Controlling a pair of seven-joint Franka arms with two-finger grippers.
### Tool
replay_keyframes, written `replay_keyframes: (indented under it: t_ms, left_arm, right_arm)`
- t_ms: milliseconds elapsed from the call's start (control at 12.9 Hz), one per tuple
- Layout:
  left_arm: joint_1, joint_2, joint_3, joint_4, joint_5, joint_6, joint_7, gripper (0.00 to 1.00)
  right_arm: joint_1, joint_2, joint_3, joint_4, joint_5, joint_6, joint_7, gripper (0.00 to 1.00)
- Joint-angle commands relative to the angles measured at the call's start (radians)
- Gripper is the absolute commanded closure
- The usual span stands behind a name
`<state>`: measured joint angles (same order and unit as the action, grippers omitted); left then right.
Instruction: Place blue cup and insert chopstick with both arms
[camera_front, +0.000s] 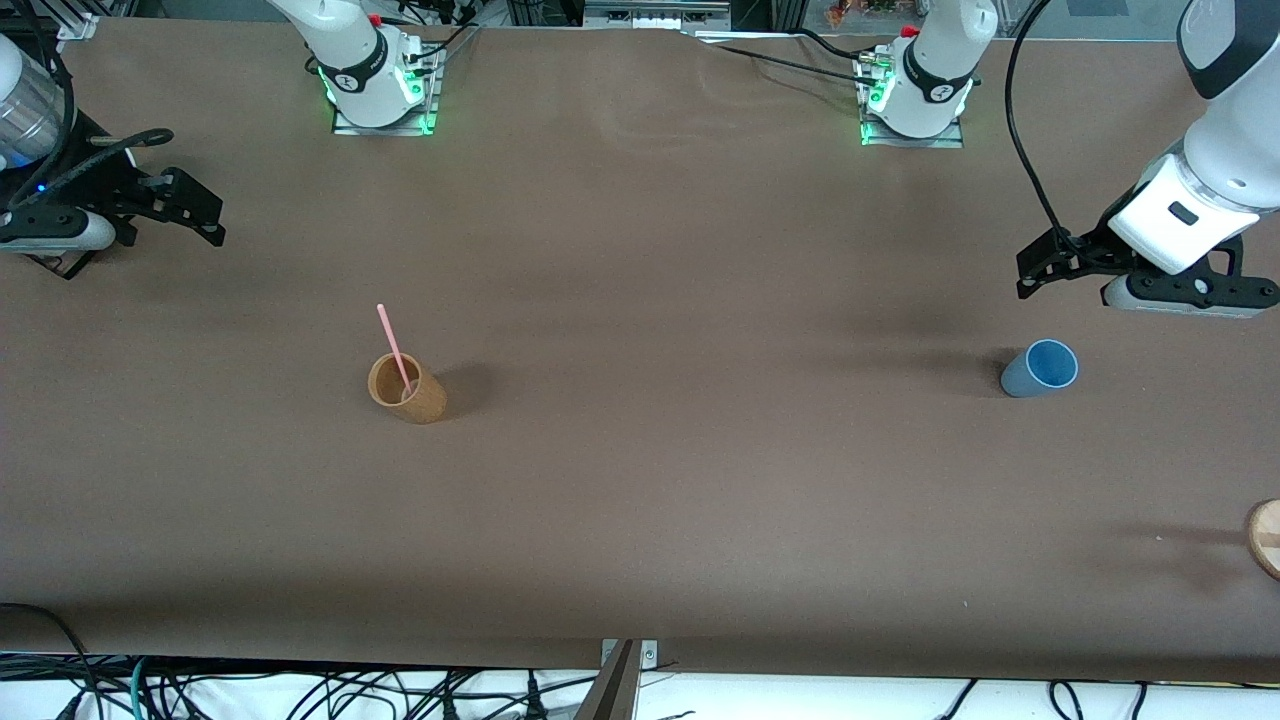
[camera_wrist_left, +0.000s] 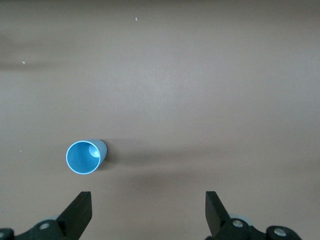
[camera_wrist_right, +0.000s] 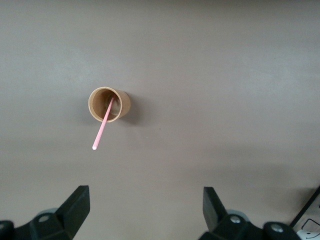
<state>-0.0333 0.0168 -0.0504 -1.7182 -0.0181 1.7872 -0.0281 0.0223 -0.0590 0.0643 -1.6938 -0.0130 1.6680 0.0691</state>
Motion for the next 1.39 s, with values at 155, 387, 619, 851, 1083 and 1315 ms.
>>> replay_keyframes:
  t_ms: [155,387,619,851,1083,1315]
  left_arm:
    - [0.001,0.035,0.004,0.052,-0.009,-0.037,-0.004,0.00]
    - [0.012,0.038,0.004,0.054,-0.009,-0.037,-0.003,0.00]
    - [0.010,0.041,0.003,0.055,-0.009,-0.037,-0.006,0.00]
    - [0.010,0.041,0.001,0.055,-0.011,-0.037,-0.004,0.00]
    - [0.009,0.041,0.000,0.055,-0.011,-0.037,-0.006,0.00]
    - [0.006,0.040,-0.003,0.057,-0.011,-0.037,-0.006,0.00]
  right_arm:
    - [0.004,0.002,0.002,0.020,0.013,-0.014,0.026,0.00]
    - [0.004,0.005,0.002,0.026,0.013,-0.014,0.026,0.00]
    - [0.005,0.008,0.002,0.032,0.008,-0.013,0.023,0.00]
    - [0.004,0.010,0.002,0.032,0.007,-0.013,0.021,0.00]
    - [-0.001,0.011,-0.004,0.032,0.011,-0.008,0.018,0.00]
    - [0.002,0.013,-0.003,0.032,0.013,-0.010,0.026,0.00]
